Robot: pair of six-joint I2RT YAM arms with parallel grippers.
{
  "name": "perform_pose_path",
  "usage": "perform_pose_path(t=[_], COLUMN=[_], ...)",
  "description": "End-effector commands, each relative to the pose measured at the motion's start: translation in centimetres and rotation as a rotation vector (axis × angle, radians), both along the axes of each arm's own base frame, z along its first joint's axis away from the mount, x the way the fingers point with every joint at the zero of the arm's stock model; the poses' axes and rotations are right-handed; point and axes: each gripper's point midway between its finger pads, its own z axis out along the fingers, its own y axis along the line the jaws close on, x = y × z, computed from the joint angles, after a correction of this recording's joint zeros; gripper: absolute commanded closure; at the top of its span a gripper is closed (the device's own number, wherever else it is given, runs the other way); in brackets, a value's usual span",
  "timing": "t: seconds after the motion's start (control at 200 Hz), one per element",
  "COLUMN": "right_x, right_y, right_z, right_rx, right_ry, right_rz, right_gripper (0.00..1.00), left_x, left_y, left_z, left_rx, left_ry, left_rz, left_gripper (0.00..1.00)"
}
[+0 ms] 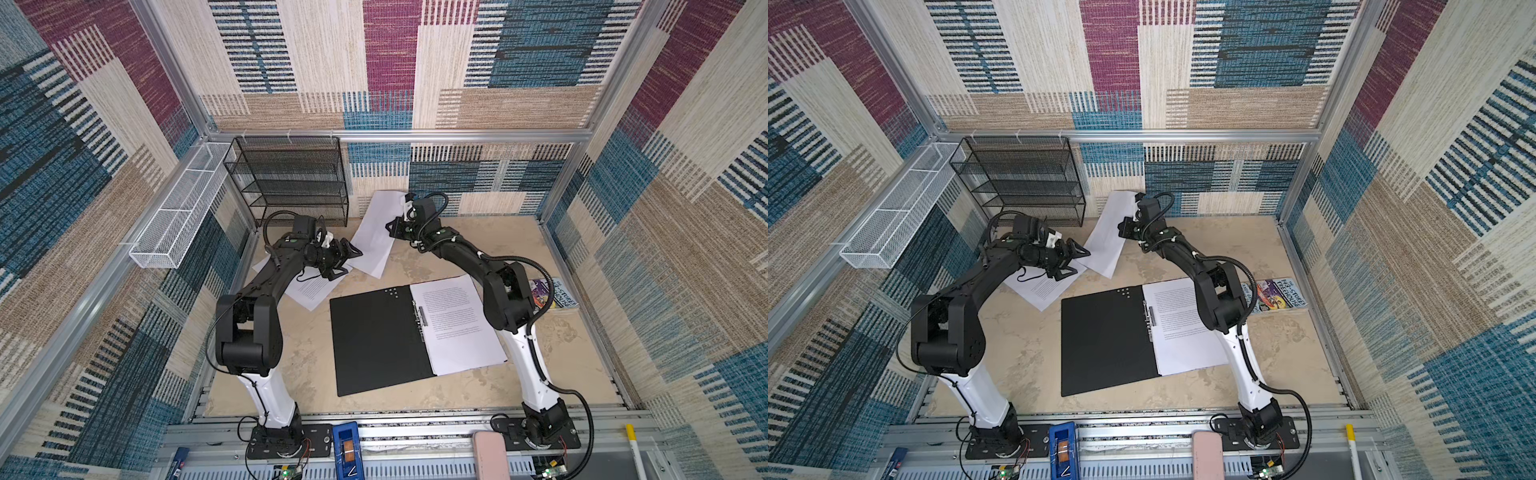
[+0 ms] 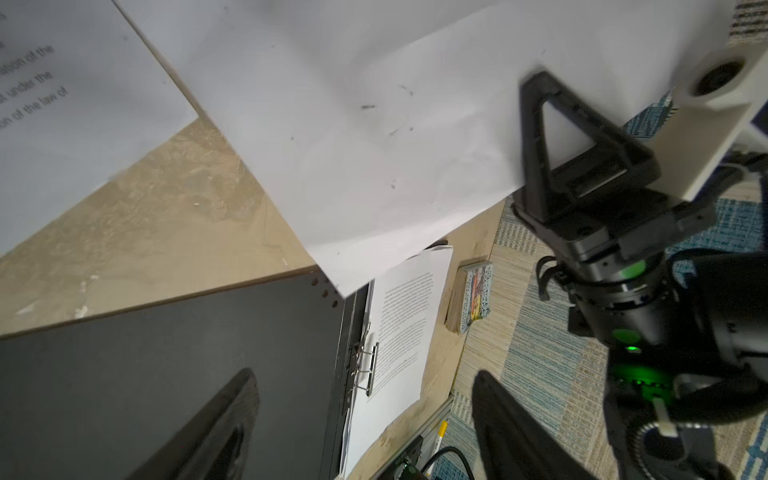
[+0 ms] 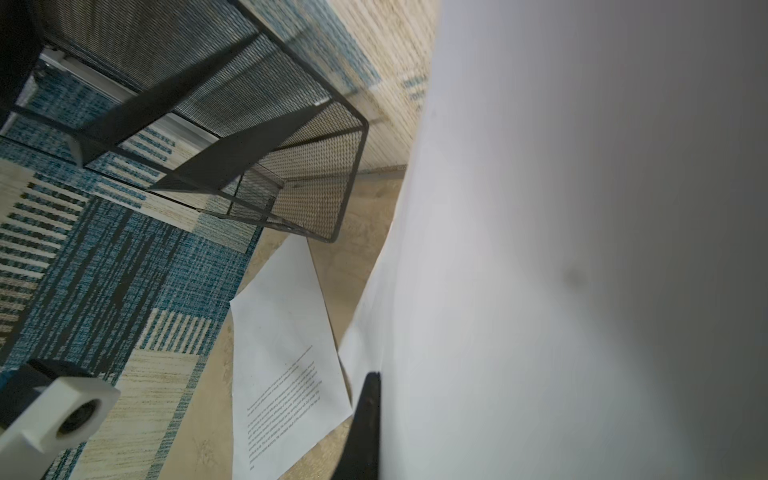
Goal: Put the files into the folder
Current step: 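Lift the sheet upright with the right gripper while left gripper moves to the clip, then lower the sheet onto the folder with the right gripper while left holds the clip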
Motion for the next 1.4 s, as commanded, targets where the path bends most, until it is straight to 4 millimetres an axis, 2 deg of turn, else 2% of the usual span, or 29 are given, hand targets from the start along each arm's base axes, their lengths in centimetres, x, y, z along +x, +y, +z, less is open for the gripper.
perform_pose_path(t=[0.0, 0.065, 0.17, 0.326, 0.471, 0.616, 0.736, 0.846, 0.982, 1.052, 1.167, 1.287, 1.392], right_x=[-1.5, -2.3, -4.2, -8.4, -12.7, -16.7, -19.2, -20.7, -21.7, -22.1, -22.7, -24.0, -24.6], right_y=[-0.9, -2.2, -5.4, -11.9, -16.8, -19.2, -20.1, -19.9, -19.3, -18.9, -18.3, -17.5, -17.5], right_z=[5.0, 8.0, 11.5, 14.2, 14.9, 14.1, 13.6, 13.5, 13.1, 12.8, 12.6, 13.3, 11.9], right_rx=[0.004, 0.017, 0.035, 0.084, 0.041, 0.026, 0.017, 0.038, 0.066, 0.084, 0.1, 0.137, 0.133], right_ry=[-0.049, -0.071, -0.062, -0.045, -0.062, -0.052, -0.05, -0.049, -0.007, 0.02, 0.057, 0.056, 0.093], right_rz=[0.083, 0.104, 0.148, 0.159, 0.106, 0.083, 0.072, 0.094, 0.142, 0.175, 0.228, 0.311, 0.326], right_gripper=[1.0, 1.0, 1.0, 1.0, 1.0, 1.0, 1.0, 1.0, 1.0, 1.0, 1.0, 1.0, 0.96], left_x=[-2.4, -4.2, -7.6, -12.4, -15.4, -17.0, -17.5, -17.5, -17.5, -17.3, -17.0, -16.7, -16.4], left_y=[-0.6, -1.2, -2.7, -5.7, -8.7, -9.8, -9.3, -8.5, -6.6, -4.8, -2.0, 0.4, 1.3], left_z=[0.1, -0.5, -2.5, -6.2, -9.2, -11.8, -13.6, -15.0, -16.8, -17.4, -18.1, -18.1, -17.7], left_rx=[0.007, 0.03, 0.103, 0.225, 0.241, 0.259, 0.285, 0.328, 0.408, 0.462, 0.469, 0.462, 0.447], left_ry=[0.0, 0.008, 0.038, 0.095, 0.151, 0.2, 0.235, 0.257, 0.317, 0.337, 0.371, 0.386, 0.381], left_rz=[-0.039, -0.067, -0.122, -0.218, -0.291, -0.292, -0.252, -0.215, -0.184, -0.158, -0.103, -0.063, -0.057], left_gripper=[0.19, 0.19, 0.19, 0.19, 0.19, 0.19, 0.19, 0.19, 0.19, 0.19, 0.19, 0.19, 0.19])
